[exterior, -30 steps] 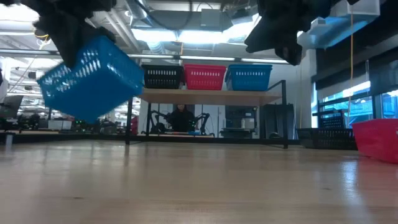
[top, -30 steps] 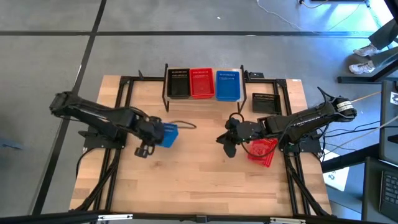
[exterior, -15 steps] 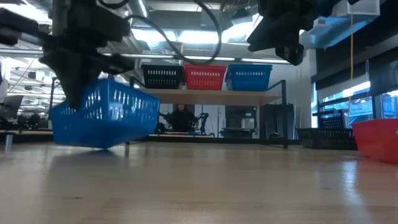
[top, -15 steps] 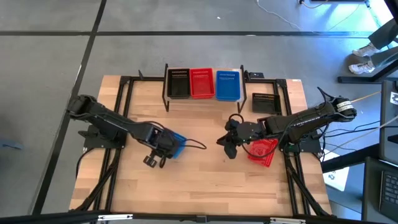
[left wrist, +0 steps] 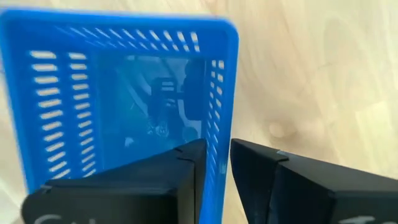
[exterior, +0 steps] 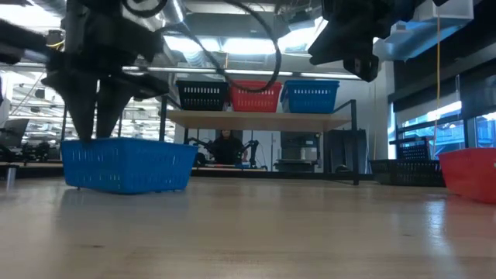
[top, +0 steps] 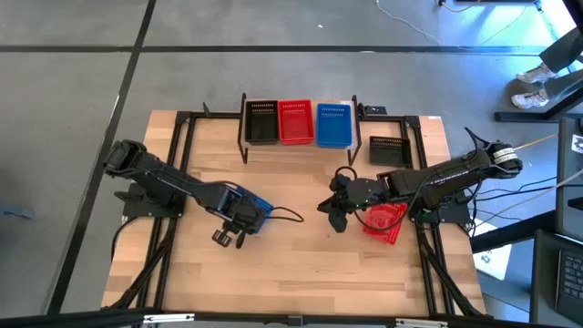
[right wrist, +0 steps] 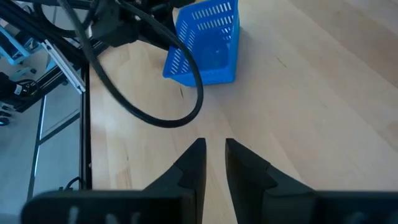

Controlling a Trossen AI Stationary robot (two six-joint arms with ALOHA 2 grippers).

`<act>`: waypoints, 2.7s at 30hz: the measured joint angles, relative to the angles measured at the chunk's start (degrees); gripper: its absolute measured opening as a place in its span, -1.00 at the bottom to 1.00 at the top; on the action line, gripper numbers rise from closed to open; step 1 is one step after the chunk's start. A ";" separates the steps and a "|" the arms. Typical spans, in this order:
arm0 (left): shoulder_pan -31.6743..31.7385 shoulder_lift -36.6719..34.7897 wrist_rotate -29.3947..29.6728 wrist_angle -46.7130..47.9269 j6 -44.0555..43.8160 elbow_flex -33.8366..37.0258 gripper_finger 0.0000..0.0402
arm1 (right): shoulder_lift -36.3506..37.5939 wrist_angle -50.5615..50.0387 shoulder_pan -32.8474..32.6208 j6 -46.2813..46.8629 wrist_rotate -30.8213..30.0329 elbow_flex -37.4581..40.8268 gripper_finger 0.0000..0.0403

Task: Stack baskets on shelf by color
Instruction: Stack the blue bin on the blue bin on the shelf

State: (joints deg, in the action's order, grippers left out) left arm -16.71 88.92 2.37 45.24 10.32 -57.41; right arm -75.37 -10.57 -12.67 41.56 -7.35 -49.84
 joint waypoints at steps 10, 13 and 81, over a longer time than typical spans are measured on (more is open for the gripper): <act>0.02 -3.03 0.45 6.76 -4.19 -8.27 -0.66 | 0.16 6.05 -1.97 -12.19 0.47 -0.40 -0.71; 0.00 -4.91 2.95 9.59 -5.72 -11.05 -0.66 | 0.15 5.67 -3.15 -16.90 -1.04 -3.18 -0.71; 0.94 -44.04 13.17 19.90 -30.76 -15.75 -0.66 | -48.99 -29.57 9.67 -29.81 13.33 -58.09 -0.74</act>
State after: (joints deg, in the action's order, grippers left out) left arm -15.77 44.88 15.54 65.14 -20.45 -73.17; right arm -124.36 -40.14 -2.99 11.75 5.97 -107.94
